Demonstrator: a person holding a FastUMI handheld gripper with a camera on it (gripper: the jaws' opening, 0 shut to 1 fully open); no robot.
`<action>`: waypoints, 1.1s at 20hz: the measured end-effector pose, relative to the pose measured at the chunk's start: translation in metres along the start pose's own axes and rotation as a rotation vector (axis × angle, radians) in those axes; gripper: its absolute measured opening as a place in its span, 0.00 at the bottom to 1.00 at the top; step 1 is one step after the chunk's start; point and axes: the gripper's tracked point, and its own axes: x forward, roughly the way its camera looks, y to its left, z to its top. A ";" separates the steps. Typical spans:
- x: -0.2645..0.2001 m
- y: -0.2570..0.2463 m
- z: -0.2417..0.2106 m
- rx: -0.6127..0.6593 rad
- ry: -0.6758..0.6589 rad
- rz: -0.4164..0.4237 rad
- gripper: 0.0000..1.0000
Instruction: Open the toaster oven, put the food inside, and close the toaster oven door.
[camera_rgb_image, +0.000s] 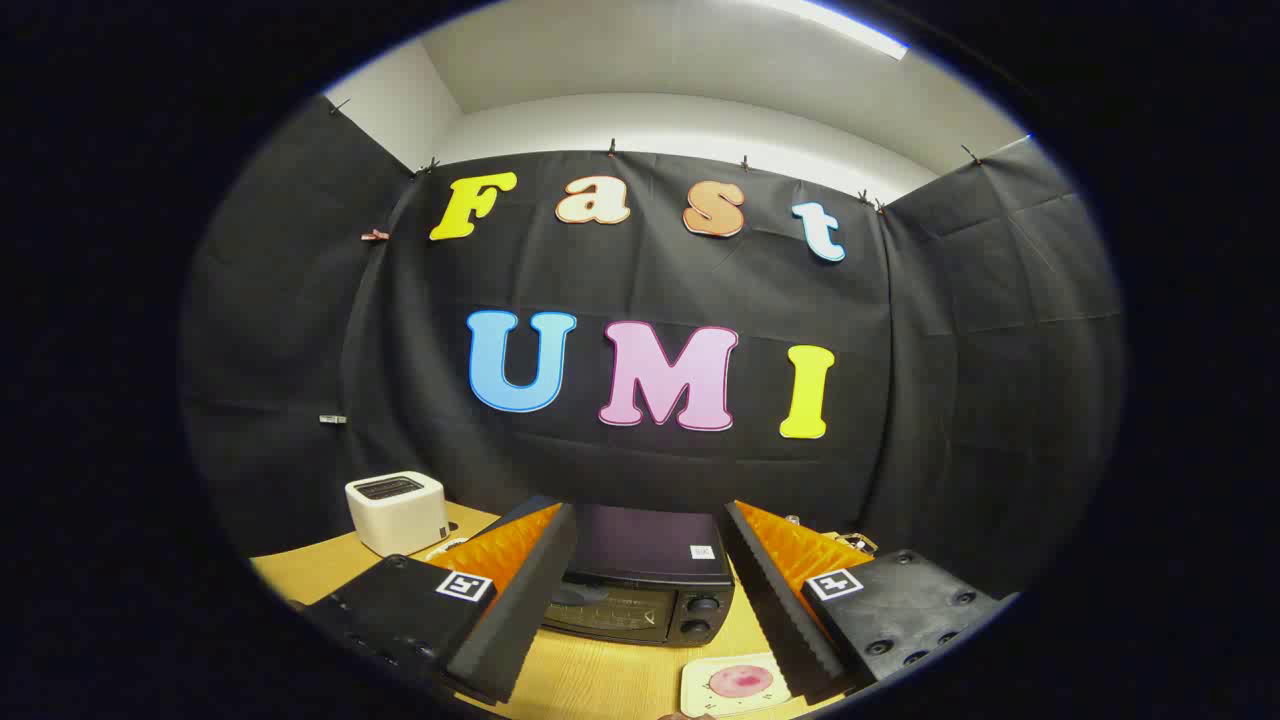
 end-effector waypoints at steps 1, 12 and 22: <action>0.000 0.001 0.001 0.000 -0.002 0.001 0.98; -0.003 0.021 -0.006 0.005 0.023 0.024 0.98; 0.006 0.043 -0.038 0.040 0.124 0.023 0.98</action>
